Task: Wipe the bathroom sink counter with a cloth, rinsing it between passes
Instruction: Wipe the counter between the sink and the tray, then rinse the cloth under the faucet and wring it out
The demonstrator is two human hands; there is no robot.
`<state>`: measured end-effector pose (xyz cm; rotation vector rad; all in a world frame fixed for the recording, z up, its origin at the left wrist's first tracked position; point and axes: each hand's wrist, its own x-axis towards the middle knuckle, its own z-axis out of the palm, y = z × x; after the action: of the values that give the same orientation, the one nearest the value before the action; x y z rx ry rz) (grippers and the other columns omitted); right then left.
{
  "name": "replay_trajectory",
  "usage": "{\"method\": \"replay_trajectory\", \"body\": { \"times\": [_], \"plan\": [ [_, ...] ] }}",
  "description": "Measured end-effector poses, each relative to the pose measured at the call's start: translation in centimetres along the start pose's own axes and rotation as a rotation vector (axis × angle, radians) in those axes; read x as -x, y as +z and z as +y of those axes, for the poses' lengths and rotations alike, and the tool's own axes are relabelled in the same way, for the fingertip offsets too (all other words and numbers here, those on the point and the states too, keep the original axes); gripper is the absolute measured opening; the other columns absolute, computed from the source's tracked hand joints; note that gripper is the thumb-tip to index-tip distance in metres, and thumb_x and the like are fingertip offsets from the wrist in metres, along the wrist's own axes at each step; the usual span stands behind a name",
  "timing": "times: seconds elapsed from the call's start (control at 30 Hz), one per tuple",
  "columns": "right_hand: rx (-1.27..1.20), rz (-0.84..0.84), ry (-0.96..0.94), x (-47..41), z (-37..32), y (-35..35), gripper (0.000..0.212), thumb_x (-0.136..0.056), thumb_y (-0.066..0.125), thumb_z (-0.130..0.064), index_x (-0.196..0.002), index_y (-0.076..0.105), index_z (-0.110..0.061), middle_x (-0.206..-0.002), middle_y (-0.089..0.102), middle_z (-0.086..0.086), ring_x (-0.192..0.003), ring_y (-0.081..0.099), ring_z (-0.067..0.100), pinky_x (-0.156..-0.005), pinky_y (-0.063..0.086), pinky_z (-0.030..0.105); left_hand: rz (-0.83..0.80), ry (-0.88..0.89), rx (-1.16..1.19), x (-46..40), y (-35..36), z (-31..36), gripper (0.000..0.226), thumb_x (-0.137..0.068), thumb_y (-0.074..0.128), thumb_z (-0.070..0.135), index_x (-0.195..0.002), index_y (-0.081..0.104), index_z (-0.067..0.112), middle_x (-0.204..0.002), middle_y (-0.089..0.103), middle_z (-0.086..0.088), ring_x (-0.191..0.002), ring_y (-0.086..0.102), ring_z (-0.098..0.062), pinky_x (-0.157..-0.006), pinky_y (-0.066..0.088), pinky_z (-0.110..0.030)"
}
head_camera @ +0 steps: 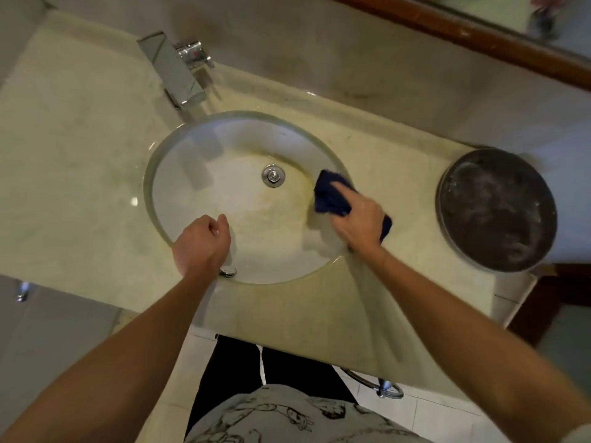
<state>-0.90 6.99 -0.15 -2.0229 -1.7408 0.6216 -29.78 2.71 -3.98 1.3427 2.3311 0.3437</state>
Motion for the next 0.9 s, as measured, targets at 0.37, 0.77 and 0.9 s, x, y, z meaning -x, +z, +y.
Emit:
{"method": "replay_trajectory", "body": {
  "times": [0.37, 0.77, 0.9],
  "plan": [
    [-0.696, -0.101, 0.256, 3.9, -6.8, 0.2, 0.016, -0.093, 0.067, -0.012, -0.078, 0.064, -0.014, -0.064, 0.059, -0.011, -0.062, 0.053, 0.006, -0.061, 0.044, 0.019, -0.350, 0.018, 0.680, 1.3, -2.6, 2.9, 0.049, -0.093, 0.041, 0.068, -0.101, 0.074, 0.034, -0.102, 0.076, 0.009, -0.094, 0.069, -0.009, -0.082, 0.054, -0.034],
    [-0.112, -0.282, -0.262, 0.2, -13.5, 5.8, 0.087, -0.087, 0.063, -0.012, -0.161, 0.024, -0.038, -0.122, 0.069, -0.006, -0.081, 0.063, 0.011, -0.067, 0.055, 0.031, -0.367, -0.182, 0.950, -3.9, -6.4, 9.8, 0.062, -0.070, 0.092, 0.046, -0.114, 0.054, 0.022, -0.101, 0.070, 0.004, -0.088, 0.071, -0.010, -0.072, 0.058, -0.023],
    [-0.193, -0.453, -0.249, -2.8, -13.5, 5.3, 0.086, -0.086, 0.068, -0.013, -0.157, 0.030, -0.042, -0.117, 0.069, -0.011, -0.085, 0.063, 0.004, -0.077, 0.058, 0.036, -0.351, -0.085, 0.954, -6.3, -6.0, 7.8, 0.043, -0.079, 0.086, 0.045, -0.102, 0.056, 0.022, -0.092, 0.073, 0.001, -0.083, 0.073, -0.013, -0.075, 0.060, -0.029]
  ]
}}
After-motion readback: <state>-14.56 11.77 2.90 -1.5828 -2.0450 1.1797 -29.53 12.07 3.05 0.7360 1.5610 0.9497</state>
